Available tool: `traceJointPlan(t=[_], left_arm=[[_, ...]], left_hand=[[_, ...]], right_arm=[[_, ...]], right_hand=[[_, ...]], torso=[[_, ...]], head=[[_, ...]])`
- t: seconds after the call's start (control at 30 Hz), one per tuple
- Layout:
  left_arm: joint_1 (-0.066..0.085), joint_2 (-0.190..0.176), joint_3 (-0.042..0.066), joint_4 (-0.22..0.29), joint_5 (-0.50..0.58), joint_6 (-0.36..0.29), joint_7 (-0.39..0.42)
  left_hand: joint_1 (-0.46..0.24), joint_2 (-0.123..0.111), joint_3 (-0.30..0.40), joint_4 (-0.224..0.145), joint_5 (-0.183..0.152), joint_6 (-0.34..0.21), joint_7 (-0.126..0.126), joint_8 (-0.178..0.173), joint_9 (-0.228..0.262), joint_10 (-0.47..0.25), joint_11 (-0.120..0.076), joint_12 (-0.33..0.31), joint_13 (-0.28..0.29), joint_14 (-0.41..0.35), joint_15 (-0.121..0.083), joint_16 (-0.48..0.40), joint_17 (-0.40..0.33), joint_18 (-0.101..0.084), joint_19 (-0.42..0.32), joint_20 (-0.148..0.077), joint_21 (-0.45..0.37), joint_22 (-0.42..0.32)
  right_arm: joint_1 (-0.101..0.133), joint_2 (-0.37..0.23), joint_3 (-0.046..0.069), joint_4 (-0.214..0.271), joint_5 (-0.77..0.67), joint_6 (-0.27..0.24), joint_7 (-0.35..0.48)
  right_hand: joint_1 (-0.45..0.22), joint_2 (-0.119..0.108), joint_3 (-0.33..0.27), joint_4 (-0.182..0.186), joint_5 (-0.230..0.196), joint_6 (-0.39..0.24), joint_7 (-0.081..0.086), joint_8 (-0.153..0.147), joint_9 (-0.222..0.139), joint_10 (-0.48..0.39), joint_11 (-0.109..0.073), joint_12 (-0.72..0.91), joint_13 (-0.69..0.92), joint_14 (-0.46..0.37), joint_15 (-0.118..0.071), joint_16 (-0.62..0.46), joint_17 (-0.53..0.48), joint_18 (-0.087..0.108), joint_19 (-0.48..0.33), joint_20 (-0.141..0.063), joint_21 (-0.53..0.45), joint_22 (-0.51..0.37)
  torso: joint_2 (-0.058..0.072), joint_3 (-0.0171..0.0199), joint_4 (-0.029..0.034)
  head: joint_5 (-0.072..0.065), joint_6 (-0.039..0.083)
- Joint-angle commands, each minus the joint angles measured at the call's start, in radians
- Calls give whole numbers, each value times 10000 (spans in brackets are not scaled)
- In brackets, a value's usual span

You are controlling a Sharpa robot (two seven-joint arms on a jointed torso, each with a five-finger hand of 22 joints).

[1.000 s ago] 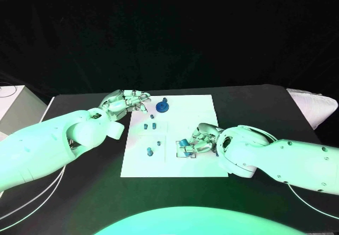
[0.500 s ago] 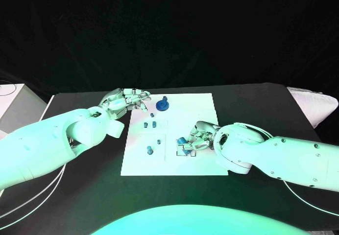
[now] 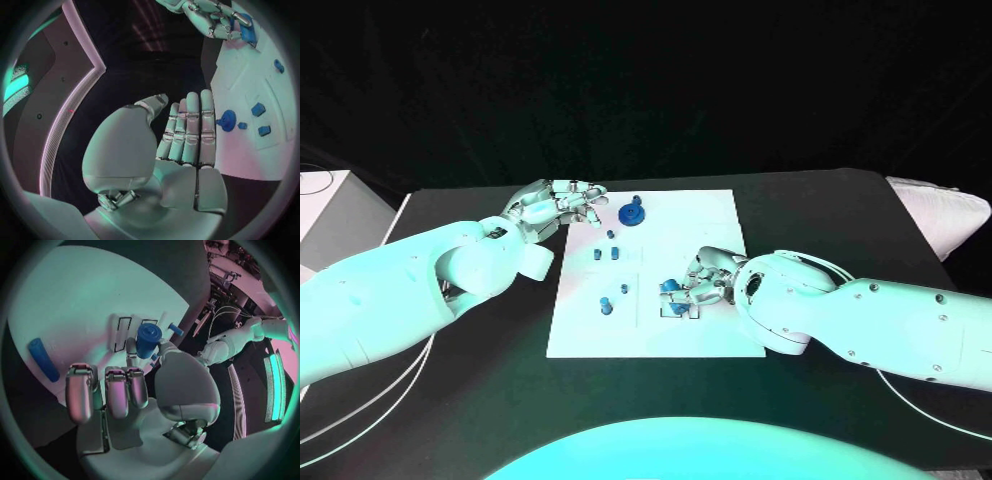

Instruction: Assemble the parts on the task board

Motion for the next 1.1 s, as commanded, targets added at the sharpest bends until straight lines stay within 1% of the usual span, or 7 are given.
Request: traceJointPlan(t=[0.03, 0.2, 0.33, 0.43, 0.63, 0.9, 1.1], left_arm=[[0, 17, 8, 12, 68, 146, 51], [0, 18, 8, 9, 68, 146, 51], [0, 18, 8, 6, 68, 145, 49], [0, 17, 8, 0, 68, 143, 48], [-1, 16, 8, -3, 68, 145, 50], [-5, 6, 8, -3, 68, 141, 54], [-15, 5, 8, 1, 68, 135, 70]], left_hand=[[-31, 70, 7, 88, 10, 17, 24, -39, -14, -33, 51, -46, 14, 9, 49, -34, 16, 42, 73, 0, -44, -16], [-31, 70, 7, 88, 10, 17, 24, -39, -14, -33, 51, -46, 14, 9, 49, -34, 16, 42, 73, 0, -44, -16], [-33, 83, 9, 100, 12, 17, 24, -40, -13, -33, 51, -47, 15, 9, 50, -35, 19, 42, 76, 1, -51, -21], [-34, 91, 10, 107, 13, 18, 23, -40, -13, -33, 51, -48, 16, 9, 50, -35, 20, 42, 78, 2, -55, -23], [-34, 91, 10, 107, 13, 18, 23, -40, -13, -33, 51, -48, 16, 9, 50, -35, 20, 42, 78, 2, -55, -23], [-34, 91, 10, 107, 13, 18, 23, -40, -13, -33, 51, -48, 16, 9, 50, -35, 20, 42, 78, 2, -55, -23], [-27, 103, 11, 121, 14, 17, 21, -43, -12, -35, 49, -52, 18, 8, 49, -37, 24, 43, 84, 3, -69, -33]], right_arm=[[-23, 42, 1, 42, -331, -178, 63], [-35, 29, 1, 109, -383, -175, 96], [-52, -18, 1, 193, -416, -173, 123], [-64, -76, 1, 254, -482, -213, 135], [-81, -255, 1, 408, -616, -339, 171], [-95, -646, 3, 690, -621, -663, 626], [-88, -1209, 22, 891, 165, -1647, 1927]], right_hand=[[-253, 23, -119, 1, -63, 20, 13, 65, 26, 940, -77, 70, 2444, 1044, -83, 64, 2627, -105, 691, -64, 74, 2133], [-772, -29, -590, -5, -111, -4, 8, 137, 72, 941, -84, 67, 2447, 1044, -89, 64, 2627, -105, 693, -72, 68, 2142], [-1054, -109, -1296, 12, -885, -44, 12, 203, 114, 936, -81, 52, 2443, 1044, -85, 64, 2627, -103, 690, -70, 48, 2145], [-1112, -90, -1498, 19, -1130, -60, 13, 225, 126, 932, -79, 41, 2439, 1044, -84, 64, 2627, -103, 691, -68, 45, 2149], [-1077, -16, -1528, 9, -1194, -59, 10, 240, 133, 944, -81, 64, 2454, 1044, -85, 64, 2627, -113, 706, -69, 90, 2171], [269, 160, -1424, -40, -1008, -97, -3, 294, 151, 956, -95, 83, 2471, 1044, -97, 64, 2627, -125, 728, -80, 140, 2210], [1550, 277, -1173, -75, -807, -235, 26, 238, 112, 923, -74, 6, 2432, 1044, -84, 64, 2627, -116, 715, -75, 85, 2204]], torso=[[-3, 1, -2], [-1, 7, 1], [0, 9, 0], [-2, 11, -4], [0, 8, 2], [-4, 6, -4], [-12, 1, -10]], head=[[-31, 25], [-36, 20], [-23, 20], [-13, 27], [-5, 25], [23, 24], [7, 54]])
